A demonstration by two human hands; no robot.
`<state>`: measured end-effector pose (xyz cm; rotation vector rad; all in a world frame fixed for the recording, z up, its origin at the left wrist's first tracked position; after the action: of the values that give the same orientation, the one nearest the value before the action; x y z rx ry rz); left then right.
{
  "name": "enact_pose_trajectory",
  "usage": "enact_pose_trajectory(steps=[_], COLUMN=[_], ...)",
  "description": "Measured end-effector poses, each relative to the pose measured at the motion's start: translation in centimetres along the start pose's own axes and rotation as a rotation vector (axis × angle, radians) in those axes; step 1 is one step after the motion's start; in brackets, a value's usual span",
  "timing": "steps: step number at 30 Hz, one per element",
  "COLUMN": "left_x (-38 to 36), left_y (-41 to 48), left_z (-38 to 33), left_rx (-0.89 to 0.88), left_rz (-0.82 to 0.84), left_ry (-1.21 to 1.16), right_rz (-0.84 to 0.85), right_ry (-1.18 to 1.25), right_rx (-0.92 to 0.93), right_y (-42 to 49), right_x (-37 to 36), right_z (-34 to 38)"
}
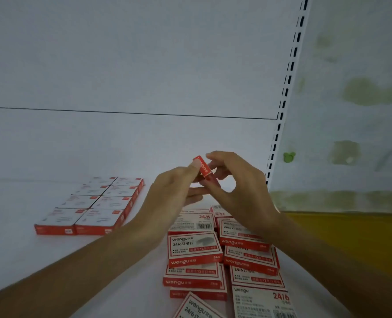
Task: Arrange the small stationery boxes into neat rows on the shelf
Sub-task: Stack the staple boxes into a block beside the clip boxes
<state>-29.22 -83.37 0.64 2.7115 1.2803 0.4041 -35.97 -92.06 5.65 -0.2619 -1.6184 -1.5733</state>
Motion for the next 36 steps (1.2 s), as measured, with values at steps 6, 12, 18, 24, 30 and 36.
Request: enact_pose_trajectory(steps=[6,12,18,24,30,36], left_x=[1.9,3.9,3.8,2.5,2.1,2.0], left_y=[-0.3,0.9,1.8,3.3,3.9,3.8], left_z=[2.4,1.9,2.5,3.7,4.0,2.2], left_rx=[0.096,0.03,0.03,0.126,0.092,-0.048], left_rz=[-0.096,-0.121,-0.11,0.077,0.03,0.058], left_ry=[-0.244,-0.213,-0.215,-0.144,-0.271,0.161], right_rz=[0.141,0.182,0.217,0.161,0.299,0.4], right_ry=[-0.043,0.006,0.383,1.089,1.013,1.071], right_rx=[0.135,-0.044,-0.273,-0.624,-0.592,-0.515], right_y=[0.3,1.3,0.9,-0.3,0.6,1.3], right_x=[-2.6,-1.8,-2.6,-4.9,-6.3,-7.0], right_z=[2.0,-1.7,-4.5,-7.8,-6.9,-6.6])
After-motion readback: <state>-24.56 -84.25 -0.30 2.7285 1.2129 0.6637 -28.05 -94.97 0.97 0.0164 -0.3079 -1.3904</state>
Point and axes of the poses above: each hand's wrist, its own y-axis towards the middle knuckle, its own x-axis out of the back of the hand, z = x × y, the point moved 10 cm from there along y, towards the middle knuckle, and after that the axes turned 13 degrees about z, right-handed, at the moved point
